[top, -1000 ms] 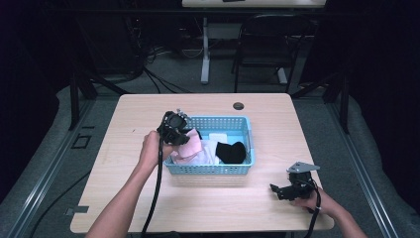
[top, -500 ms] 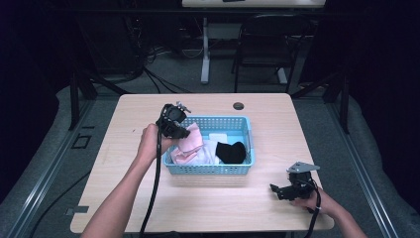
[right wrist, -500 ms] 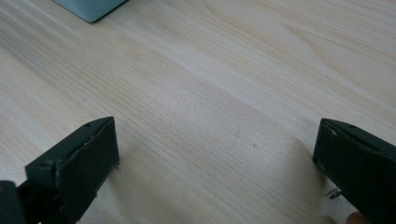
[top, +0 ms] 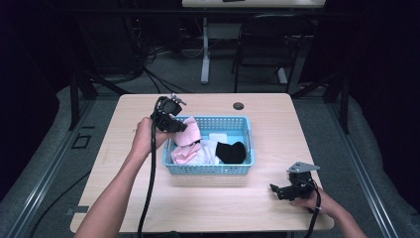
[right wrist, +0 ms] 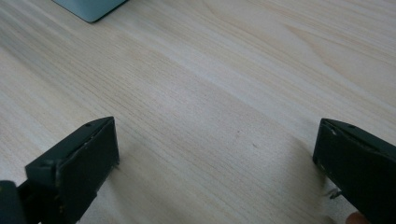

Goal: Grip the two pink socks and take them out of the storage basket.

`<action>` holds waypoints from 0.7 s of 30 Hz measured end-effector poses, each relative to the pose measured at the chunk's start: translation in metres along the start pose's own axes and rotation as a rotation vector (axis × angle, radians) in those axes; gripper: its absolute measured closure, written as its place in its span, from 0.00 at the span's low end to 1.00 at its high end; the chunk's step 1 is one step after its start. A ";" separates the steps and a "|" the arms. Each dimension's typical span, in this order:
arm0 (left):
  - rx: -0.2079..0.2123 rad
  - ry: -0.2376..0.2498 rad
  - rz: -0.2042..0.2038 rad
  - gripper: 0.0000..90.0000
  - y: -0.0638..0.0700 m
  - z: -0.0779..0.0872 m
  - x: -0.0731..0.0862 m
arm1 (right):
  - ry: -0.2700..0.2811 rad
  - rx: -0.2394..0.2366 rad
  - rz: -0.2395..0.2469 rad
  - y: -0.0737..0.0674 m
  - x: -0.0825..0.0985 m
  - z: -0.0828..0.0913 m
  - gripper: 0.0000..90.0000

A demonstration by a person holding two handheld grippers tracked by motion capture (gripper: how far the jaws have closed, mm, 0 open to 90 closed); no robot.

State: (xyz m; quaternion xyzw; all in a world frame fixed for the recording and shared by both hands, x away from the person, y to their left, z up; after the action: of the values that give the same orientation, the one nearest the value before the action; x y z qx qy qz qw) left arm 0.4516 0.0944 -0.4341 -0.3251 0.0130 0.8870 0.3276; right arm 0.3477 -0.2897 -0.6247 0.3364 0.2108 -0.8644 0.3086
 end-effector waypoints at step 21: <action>-0.053 0.024 0.047 0.96 -0.039 0.038 0.012 | -0.008 -0.001 0.005 0.001 0.000 0.001 0.00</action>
State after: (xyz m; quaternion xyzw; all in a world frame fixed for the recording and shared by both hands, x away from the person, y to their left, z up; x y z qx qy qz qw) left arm 0.4462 0.1408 -0.4038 -0.3441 0.0009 0.8905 0.2977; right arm 0.3478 -0.2903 -0.6244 0.3334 0.2090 -0.8649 0.3118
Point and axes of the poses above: each handheld gripper's, and its own axes: z roughly backward along the jaws, x roughly out of its underside, y roughly to its right, the point moved 5 cm from there along -z, roughly forward along the jaws, and after that the axes turned 13 degrees about -x, right-handed, at the moved point
